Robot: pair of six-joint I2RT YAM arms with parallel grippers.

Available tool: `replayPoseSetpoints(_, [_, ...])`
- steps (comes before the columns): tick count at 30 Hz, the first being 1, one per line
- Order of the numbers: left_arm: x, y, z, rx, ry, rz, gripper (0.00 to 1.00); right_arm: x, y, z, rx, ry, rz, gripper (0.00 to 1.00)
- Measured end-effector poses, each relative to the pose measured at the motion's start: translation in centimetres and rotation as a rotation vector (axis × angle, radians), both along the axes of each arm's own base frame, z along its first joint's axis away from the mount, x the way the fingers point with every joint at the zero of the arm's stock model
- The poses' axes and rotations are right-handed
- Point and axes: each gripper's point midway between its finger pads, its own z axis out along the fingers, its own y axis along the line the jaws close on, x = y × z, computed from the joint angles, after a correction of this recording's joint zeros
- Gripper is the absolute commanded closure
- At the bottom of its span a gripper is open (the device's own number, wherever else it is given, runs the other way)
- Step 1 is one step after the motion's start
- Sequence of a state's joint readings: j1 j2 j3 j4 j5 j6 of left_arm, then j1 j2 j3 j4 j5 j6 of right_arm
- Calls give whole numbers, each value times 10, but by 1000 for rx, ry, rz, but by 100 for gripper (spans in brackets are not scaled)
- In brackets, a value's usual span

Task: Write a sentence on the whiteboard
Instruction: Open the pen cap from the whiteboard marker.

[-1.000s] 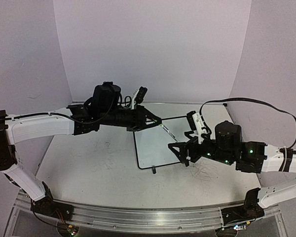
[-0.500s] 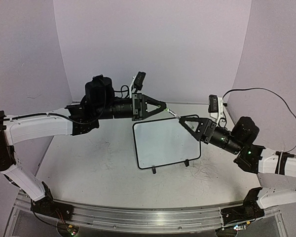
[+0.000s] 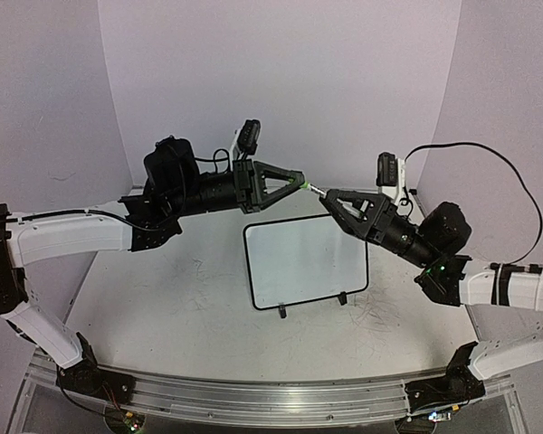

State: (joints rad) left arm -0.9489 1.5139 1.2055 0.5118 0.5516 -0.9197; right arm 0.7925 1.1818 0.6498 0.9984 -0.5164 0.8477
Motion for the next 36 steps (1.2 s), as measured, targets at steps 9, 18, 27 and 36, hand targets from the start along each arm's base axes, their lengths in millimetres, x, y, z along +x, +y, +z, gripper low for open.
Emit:
replayPoseSetpoints(9, [-2,0,5,-29,2,-13,100,5,5,3,3,12,4,57])
replayPoseSetpoints(18, [5,-3,-2,-26,11,-8,100,8,7,3,7,19,5,86])
replayPoseSetpoints(27, [11,-1,-8,-20,19,16,100,13,10,-2,6,48,2,79])
replayPoseSetpoints(36, [12,-1,-8,-25,17,20,100,15,10,-1,10,52,0,83])
